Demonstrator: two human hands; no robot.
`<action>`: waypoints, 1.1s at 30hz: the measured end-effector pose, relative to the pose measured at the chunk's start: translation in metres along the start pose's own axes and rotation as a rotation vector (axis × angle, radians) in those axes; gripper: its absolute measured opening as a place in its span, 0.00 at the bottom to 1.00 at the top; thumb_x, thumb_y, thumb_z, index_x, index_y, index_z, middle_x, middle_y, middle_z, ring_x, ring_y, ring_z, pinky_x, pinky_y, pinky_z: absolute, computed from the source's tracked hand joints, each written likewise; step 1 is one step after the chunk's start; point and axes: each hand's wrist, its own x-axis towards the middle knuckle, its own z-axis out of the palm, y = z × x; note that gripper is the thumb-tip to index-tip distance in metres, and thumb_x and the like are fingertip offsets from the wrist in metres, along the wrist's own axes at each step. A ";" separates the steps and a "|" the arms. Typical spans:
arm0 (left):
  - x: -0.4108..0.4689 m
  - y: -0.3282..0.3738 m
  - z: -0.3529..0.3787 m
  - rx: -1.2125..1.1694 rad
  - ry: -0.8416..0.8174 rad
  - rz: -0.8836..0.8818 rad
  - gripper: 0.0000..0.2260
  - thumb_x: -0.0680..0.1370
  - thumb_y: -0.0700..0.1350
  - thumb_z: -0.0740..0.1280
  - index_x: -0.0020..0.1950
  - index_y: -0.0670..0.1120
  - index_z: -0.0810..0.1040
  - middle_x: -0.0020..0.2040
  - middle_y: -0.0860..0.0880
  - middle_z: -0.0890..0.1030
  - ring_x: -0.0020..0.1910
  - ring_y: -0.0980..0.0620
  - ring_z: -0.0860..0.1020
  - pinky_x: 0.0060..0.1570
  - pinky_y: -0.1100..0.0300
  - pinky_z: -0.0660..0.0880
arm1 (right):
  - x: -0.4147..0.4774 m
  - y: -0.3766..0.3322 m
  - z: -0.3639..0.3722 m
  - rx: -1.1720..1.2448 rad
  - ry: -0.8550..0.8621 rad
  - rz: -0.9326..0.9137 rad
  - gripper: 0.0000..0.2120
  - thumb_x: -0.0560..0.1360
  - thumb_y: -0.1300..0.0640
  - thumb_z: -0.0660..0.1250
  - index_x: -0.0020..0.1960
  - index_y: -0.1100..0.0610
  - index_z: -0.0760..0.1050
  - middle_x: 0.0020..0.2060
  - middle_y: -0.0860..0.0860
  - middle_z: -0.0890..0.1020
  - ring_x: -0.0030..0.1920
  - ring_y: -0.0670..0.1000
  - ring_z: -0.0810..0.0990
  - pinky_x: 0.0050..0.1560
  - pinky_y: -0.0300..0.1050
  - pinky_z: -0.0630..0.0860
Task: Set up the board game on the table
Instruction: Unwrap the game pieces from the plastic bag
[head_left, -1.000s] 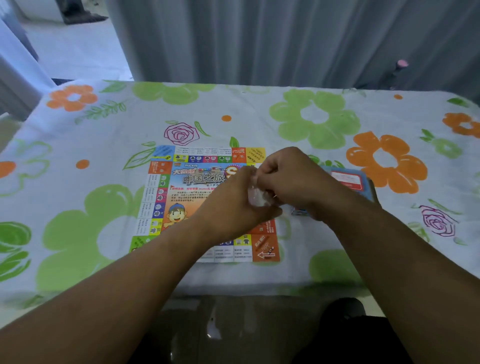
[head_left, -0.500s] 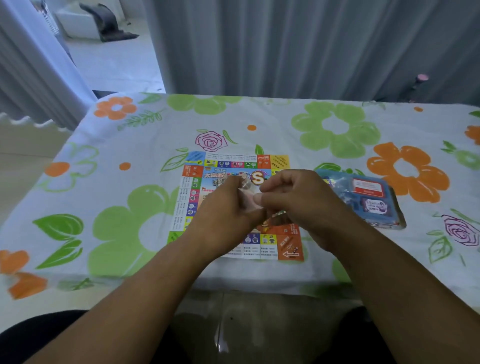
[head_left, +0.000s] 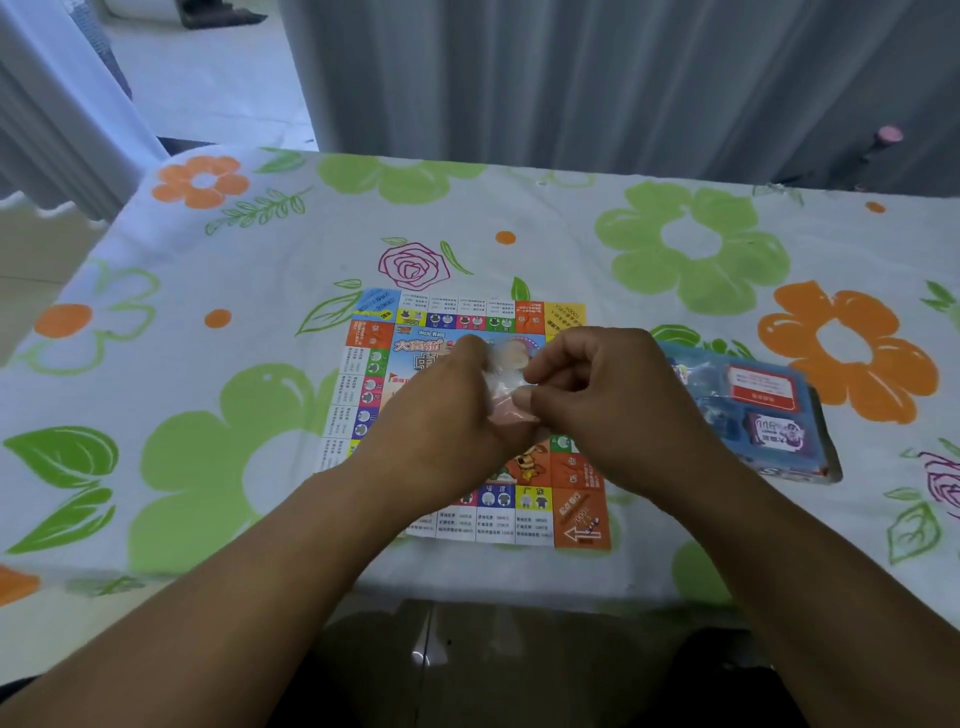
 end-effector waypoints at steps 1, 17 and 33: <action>-0.002 -0.001 0.000 -0.011 -0.005 0.000 0.23 0.71 0.60 0.75 0.57 0.51 0.69 0.40 0.55 0.77 0.38 0.56 0.77 0.36 0.57 0.73 | -0.002 0.001 0.000 -0.009 -0.009 -0.032 0.07 0.70 0.59 0.77 0.40 0.51 0.80 0.32 0.47 0.83 0.35 0.47 0.83 0.43 0.56 0.82; -0.035 -0.009 0.004 -0.097 -0.128 0.010 0.12 0.77 0.53 0.68 0.53 0.49 0.68 0.39 0.55 0.76 0.33 0.59 0.73 0.34 0.57 0.68 | -0.024 0.000 -0.009 0.198 -0.464 0.018 0.05 0.77 0.59 0.71 0.52 0.52 0.83 0.46 0.67 0.78 0.42 0.53 0.78 0.47 0.52 0.81; -0.019 -0.019 -0.002 -0.177 -0.215 -0.062 0.14 0.67 0.48 0.72 0.48 0.51 0.71 0.40 0.52 0.79 0.38 0.52 0.76 0.41 0.49 0.77 | -0.009 0.001 -0.002 0.182 -0.577 0.027 0.05 0.75 0.60 0.74 0.48 0.61 0.82 0.37 0.61 0.76 0.39 0.50 0.78 0.45 0.46 0.81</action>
